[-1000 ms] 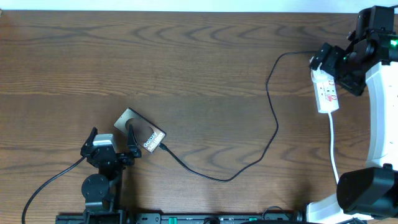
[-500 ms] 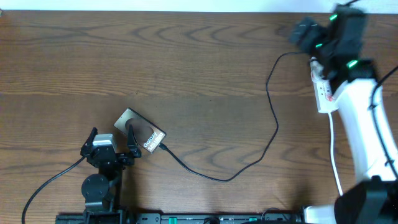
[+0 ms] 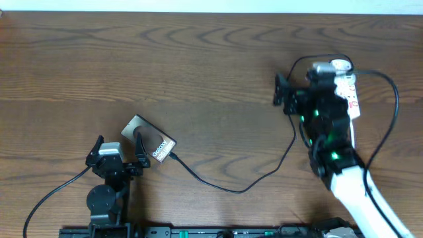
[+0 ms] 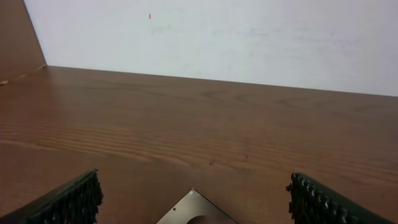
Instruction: Plug charger to phone and switch on socket
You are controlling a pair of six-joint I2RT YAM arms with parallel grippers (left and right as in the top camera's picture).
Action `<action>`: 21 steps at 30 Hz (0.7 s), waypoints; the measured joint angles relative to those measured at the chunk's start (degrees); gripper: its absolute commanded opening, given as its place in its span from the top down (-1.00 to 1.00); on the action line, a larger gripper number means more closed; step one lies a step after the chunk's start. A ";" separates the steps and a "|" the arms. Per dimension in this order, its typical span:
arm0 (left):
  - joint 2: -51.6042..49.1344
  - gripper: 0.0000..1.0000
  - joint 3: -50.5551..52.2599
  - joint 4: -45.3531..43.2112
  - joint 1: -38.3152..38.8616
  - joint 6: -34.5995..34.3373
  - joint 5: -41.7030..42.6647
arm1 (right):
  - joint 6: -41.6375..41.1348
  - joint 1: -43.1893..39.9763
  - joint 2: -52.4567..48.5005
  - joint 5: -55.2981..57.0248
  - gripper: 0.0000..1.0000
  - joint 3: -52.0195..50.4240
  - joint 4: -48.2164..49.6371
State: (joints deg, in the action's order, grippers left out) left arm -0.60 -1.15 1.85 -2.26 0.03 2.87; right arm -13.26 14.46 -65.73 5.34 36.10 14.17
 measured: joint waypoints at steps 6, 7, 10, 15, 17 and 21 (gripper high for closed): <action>0.02 -0.88 0.00 0.00 0.00 -0.02 -0.02 | 0.33 -1.18 14.51 0.55 -0.99 -10.95 0.76; 0.02 -0.88 -0.02 0.00 0.00 -0.02 0.00 | 0.35 -1.66 17.66 0.59 -0.99 -13.11 0.72; 0.02 -0.88 -0.02 0.02 0.00 -0.02 -0.02 | 0.37 -2.89 24.72 0.70 -0.98 -18.03 1.90; 0.02 -0.88 -0.02 0.00 0.00 -0.04 -0.02 | 0.39 -5.42 33.62 0.70 -0.99 -25.00 2.64; 0.02 -0.87 -0.02 0.00 0.00 -0.04 0.00 | 0.39 -7.06 37.00 0.66 -0.99 -27.91 2.69; 0.02 -0.88 -0.02 0.02 0.00 -0.02 -0.02 | 0.48 -9.42 44.15 0.50 -0.98 -32.65 2.64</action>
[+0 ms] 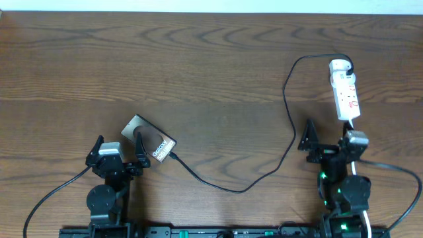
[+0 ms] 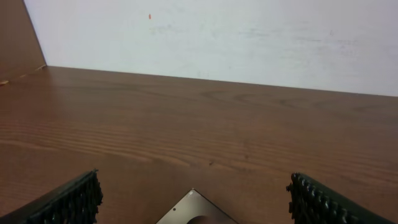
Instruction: Plug charger to phone and switch on socket
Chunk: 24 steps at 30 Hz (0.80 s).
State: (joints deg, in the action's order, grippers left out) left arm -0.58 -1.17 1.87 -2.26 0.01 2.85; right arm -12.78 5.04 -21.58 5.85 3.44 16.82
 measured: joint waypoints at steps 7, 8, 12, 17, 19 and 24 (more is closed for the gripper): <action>0.00 -0.88 0.00 -0.02 0.00 -0.02 0.00 | 0.74 -2.05 13.62 -0.02 -0.98 -3.04 -8.76; -0.02 -0.87 0.00 0.00 0.00 -0.02 0.00 | 0.94 -2.34 15.50 -0.02 -0.98 -3.04 -10.27; 0.00 -0.88 0.00 -0.02 0.00 -0.02 0.02 | 1.55 -3.54 20.41 -0.02 -0.99 -3.04 -14.58; 0.00 -0.87 0.00 -0.02 0.00 0.00 0.02 | 6.14 -3.96 20.74 -2.01 -0.98 -3.04 -16.79; 0.00 -0.88 0.00 -0.02 0.00 0.00 0.02 | 8.81 -3.98 20.79 -3.45 -0.98 -3.04 -17.64; 0.00 -0.88 0.00 0.00 0.00 0.00 0.02 | 13.07 -3.98 20.90 -5.51 -0.99 -3.04 -20.87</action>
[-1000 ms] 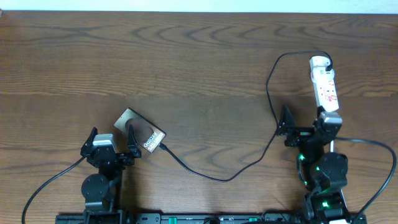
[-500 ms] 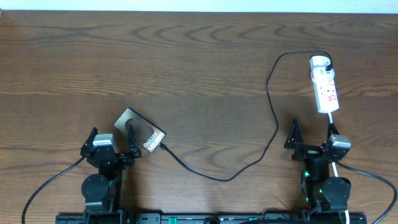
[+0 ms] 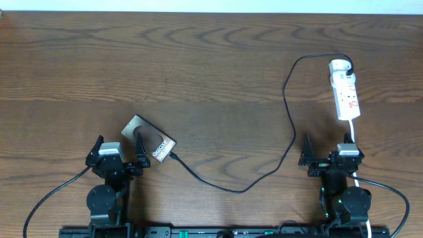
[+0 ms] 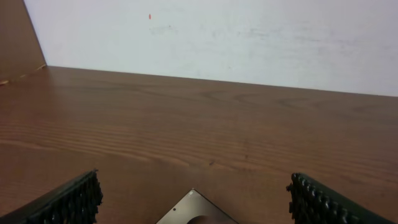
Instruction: Plug charger to phone and switch on socket
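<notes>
The phone (image 3: 149,138) lies face down at the front left, grey with a round grip on its back. A black charger cable (image 3: 238,190) meets its lower right end and loops across to the white socket strip (image 3: 345,93) at the far right. My left gripper (image 3: 119,151) stands open just in front of the phone. In the left wrist view one phone corner (image 4: 195,209) shows between the wide-apart fingers (image 4: 69,199). My right gripper (image 3: 328,156) sits open near the front edge, well short of the strip. Whether the strip's switch is on is too small to tell.
The wooden table (image 3: 198,66) runs back to a white wall (image 4: 217,37). The strip's white lead (image 3: 353,135) runs toward the right arm's base. The arms' own black cables (image 3: 53,192) trail along the front edge.
My right gripper has drawn slightly closer to the front edge and sits lower over its base. The left gripper, phone, cable and strip have not moved.
At first my right arm was stretched out over the socket strip, covering most of it. Then it was back near the front right, the strip fully uncovered. Now it rests a little nearer its base. The left gripper stayed open by the phone throughout.
</notes>
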You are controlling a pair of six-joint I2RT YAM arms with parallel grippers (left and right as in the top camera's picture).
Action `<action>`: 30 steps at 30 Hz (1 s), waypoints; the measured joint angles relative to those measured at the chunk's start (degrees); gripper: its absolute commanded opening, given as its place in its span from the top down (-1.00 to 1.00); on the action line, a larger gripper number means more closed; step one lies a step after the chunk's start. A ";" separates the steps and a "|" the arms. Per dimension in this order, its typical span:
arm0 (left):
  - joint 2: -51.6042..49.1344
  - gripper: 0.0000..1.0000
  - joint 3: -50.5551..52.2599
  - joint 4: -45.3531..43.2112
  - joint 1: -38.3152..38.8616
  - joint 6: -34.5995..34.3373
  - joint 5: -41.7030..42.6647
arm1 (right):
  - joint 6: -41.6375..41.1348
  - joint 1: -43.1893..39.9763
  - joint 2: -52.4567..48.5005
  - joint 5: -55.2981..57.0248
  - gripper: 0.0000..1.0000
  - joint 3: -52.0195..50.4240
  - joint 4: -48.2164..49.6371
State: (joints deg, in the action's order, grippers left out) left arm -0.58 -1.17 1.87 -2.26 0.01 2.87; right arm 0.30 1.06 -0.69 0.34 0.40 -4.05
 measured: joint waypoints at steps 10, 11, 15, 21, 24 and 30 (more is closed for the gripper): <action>0.00 -0.88 0.00 -0.02 0.00 0.00 0.00 | 1.68 0.00 0.00 -0.70 -0.98 0.00 -0.02; 0.00 -0.88 0.00 -0.02 0.00 0.00 -0.02 | 1.68 0.00 0.00 -0.74 -0.99 0.00 0.00; 0.00 -0.87 0.00 -0.02 0.00 0.00 0.00 | 1.70 0.00 0.00 -0.79 -0.99 0.00 0.00; 0.00 -0.87 0.00 -0.02 0.00 0.00 0.00 | 1.70 0.00 0.00 -0.79 -0.99 0.00 0.00; 0.00 -0.88 0.00 -0.02 0.00 0.00 0.00 | 1.75 0.00 0.00 -0.79 -0.99 0.00 0.00; 0.00 -0.87 0.00 -0.02 0.00 0.00 0.00 | 1.84 0.00 0.00 -0.79 -0.98 0.00 0.00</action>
